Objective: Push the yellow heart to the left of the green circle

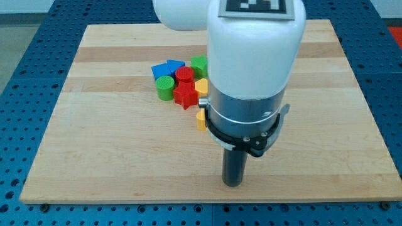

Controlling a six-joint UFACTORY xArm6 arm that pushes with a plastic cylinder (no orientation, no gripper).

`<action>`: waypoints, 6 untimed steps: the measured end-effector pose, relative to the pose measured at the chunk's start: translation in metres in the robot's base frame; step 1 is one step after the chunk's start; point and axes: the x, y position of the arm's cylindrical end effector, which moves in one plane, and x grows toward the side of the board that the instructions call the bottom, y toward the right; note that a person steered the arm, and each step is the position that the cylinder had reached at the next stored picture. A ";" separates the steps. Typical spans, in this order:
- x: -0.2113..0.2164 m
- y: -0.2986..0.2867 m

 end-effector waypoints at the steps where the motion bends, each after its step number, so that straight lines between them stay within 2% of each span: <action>1: 0.000 -0.004; 3: 0.000 -0.033; 4: -0.026 -0.009; 5: -0.062 0.061; 6: -0.094 0.075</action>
